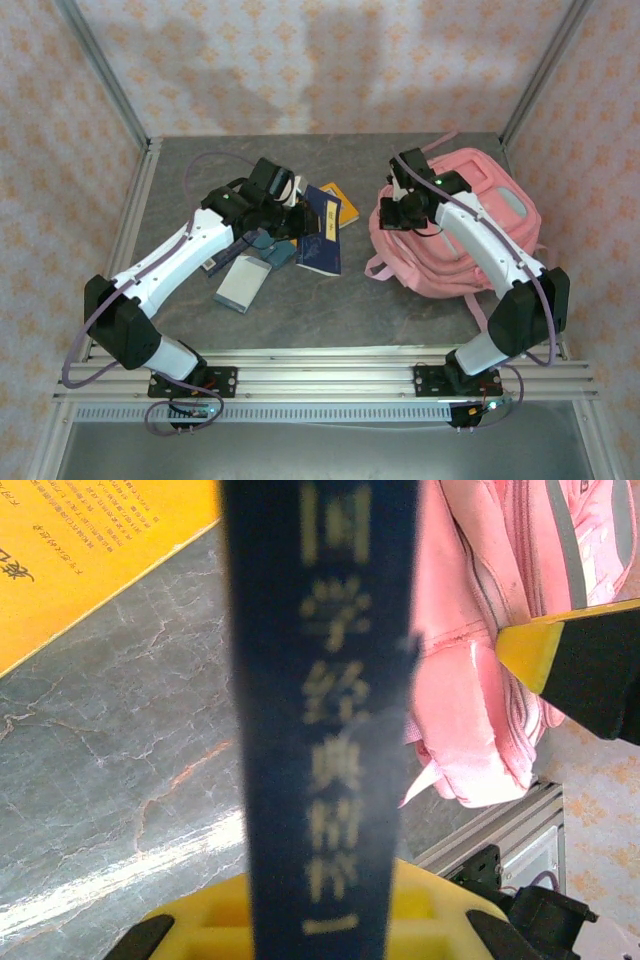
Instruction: Pack books, pencil case, and school supplies into a backpack
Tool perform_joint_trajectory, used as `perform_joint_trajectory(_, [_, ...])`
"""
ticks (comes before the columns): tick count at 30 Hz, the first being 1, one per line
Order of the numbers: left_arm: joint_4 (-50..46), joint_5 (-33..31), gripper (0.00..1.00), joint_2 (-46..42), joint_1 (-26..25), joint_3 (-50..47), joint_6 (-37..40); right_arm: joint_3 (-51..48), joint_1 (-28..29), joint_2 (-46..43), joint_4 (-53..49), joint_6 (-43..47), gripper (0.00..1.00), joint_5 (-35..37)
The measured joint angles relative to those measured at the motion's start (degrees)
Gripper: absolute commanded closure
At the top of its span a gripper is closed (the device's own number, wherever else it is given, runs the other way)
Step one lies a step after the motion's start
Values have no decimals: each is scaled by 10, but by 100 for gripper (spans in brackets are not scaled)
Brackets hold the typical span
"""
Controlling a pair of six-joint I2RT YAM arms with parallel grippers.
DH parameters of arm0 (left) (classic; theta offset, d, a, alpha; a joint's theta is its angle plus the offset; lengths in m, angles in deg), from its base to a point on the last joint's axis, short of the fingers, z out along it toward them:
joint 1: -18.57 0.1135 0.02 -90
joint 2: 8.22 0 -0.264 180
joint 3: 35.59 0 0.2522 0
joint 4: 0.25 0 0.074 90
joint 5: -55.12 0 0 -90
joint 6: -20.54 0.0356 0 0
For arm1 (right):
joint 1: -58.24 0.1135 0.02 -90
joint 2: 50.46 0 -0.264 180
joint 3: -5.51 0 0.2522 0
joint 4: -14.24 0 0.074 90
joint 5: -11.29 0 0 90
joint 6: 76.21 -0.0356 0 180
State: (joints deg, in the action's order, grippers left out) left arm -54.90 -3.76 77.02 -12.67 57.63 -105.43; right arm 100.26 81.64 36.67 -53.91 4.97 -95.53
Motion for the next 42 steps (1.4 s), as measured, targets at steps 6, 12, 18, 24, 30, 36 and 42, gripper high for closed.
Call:
perform_joint_trajectory(6, [10, 25, 100, 0, 0, -14, 0, -54, -18, 1, 48, -23, 95, -75])
perform_joint_trajectory(12, [24, 46, 100, -1, 0, -40, 0, -87, -21, 38, 98, -45, 88, -135])
perform_joint_trajectory(18, [27, 49, 100, -1, 0, -50, 1, -106, -21, 72, 130, -56, 98, -157])
perform_joint_trajectory(24, [28, 49, 100, -1, 0, -50, 7, -106, -21, 73, 137, -56, 100, -155])
perform_joint_trajectory(30, [28, 45, 100, -1, 9, -50, 12, -96, -20, 72, 129, -49, 45, -134])
perform_joint_trajectory(36, [28, 44, 100, -1, 21, -50, 11, -82, 9, 72, 116, -33, 40, -73])
perform_joint_trajectory(42, [28, 45, 100, -1, 28, -51, 11, -67, 60, 77, 98, -22, 47, -1])
